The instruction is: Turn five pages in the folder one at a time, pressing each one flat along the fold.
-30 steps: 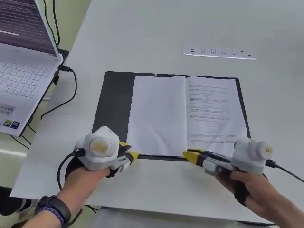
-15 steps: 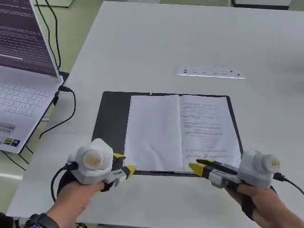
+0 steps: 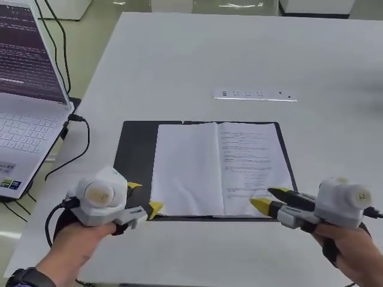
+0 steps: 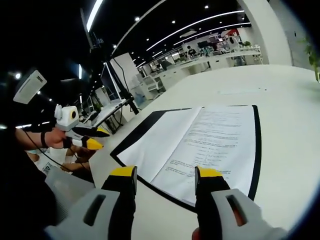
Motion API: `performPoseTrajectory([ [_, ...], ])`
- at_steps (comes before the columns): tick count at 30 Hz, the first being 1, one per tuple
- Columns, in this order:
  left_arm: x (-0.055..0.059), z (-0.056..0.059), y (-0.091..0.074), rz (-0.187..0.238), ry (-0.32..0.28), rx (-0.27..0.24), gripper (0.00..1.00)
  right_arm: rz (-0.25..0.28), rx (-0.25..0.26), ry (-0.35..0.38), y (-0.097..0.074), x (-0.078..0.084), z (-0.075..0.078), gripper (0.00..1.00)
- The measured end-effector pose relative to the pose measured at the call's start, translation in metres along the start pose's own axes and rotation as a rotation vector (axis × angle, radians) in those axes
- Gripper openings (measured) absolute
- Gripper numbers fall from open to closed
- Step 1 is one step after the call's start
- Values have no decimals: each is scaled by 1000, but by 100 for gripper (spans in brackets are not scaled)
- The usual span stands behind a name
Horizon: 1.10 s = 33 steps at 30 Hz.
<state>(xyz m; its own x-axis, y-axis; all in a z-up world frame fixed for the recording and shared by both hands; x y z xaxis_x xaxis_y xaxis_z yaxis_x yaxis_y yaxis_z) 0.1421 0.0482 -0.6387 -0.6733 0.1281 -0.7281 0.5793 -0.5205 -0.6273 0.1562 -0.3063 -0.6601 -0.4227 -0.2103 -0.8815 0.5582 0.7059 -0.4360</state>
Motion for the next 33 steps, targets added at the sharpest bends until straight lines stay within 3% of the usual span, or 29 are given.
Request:
performPoseTrajectory([
  [8, 3, -4, -15, 20, -11, -20, 47, -7, 55, -21, -31, 4, 6, 54],
  [16, 8, -7, -31, 52, -67, -52, 57, -16, 97, -10, -51, 13, 6, 61],
  [24, 11, -4, -38, 82, -102, -65, 65, -32, 111, -18, -62, 17, 0, 65],
  [33, 10, 4, -32, 71, -94, -61, 66, -23, 121, -11, -67, 21, -2, 66],
])
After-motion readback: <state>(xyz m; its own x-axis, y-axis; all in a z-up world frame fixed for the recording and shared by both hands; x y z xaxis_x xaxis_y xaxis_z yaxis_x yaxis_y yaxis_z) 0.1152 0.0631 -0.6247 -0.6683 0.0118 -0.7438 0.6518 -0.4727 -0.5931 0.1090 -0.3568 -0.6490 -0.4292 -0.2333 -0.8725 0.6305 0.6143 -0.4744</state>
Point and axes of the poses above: the centre of the closed fingertips' face, and the gripper's own axes: y roughly forward along the fingers, z roughly to its right, x roughly out of its underside, the point moved 9 cm from there along -y, roughly backward along the fingers, and after that the axes turned 15 degrees about -y, right-handed, at the moved point
